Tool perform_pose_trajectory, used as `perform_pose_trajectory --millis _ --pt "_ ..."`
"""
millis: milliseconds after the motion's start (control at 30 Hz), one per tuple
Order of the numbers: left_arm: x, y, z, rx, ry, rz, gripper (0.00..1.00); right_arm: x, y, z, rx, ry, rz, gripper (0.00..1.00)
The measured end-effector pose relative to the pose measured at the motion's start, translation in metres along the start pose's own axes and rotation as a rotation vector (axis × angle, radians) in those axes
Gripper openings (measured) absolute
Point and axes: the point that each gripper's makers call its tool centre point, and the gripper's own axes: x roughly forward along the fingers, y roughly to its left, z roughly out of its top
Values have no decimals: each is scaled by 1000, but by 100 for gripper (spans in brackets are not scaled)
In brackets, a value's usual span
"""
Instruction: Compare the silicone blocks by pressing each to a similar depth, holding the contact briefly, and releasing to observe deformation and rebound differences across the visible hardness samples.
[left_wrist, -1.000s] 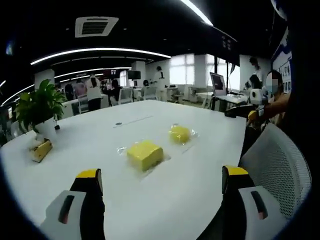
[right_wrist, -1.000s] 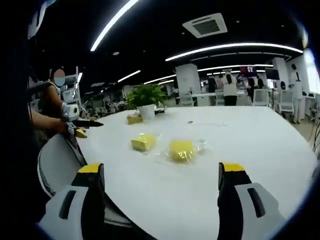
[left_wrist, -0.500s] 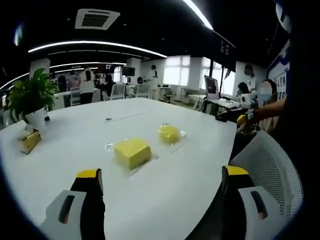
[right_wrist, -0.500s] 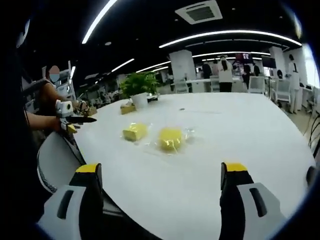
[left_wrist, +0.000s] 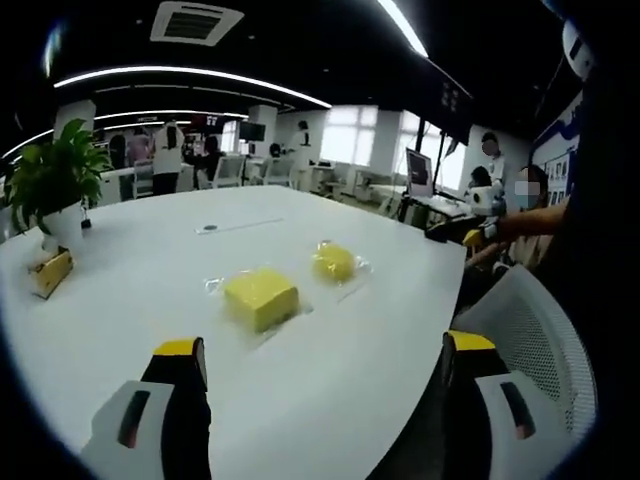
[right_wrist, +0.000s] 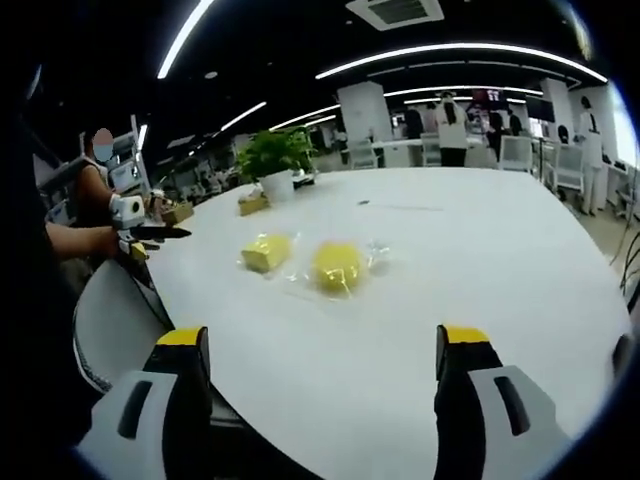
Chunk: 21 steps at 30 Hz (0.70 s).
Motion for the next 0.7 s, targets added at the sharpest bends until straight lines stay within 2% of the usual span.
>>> perform_pose_trajectory --millis 167,367,533,700 --pt "-4 9 2 1 -10 22 97 0 -1 2 5 -7 -7 87" --pt "-12 13 1 10 15 25 97 3 3 6 6 -16 8 88" --pt "-20 25 5 2 -5 47 97 6 6 5 7 -24 16 89" --pt "-21 29 6 -7 0 56 97 7 9 6 1 -21 21 88"
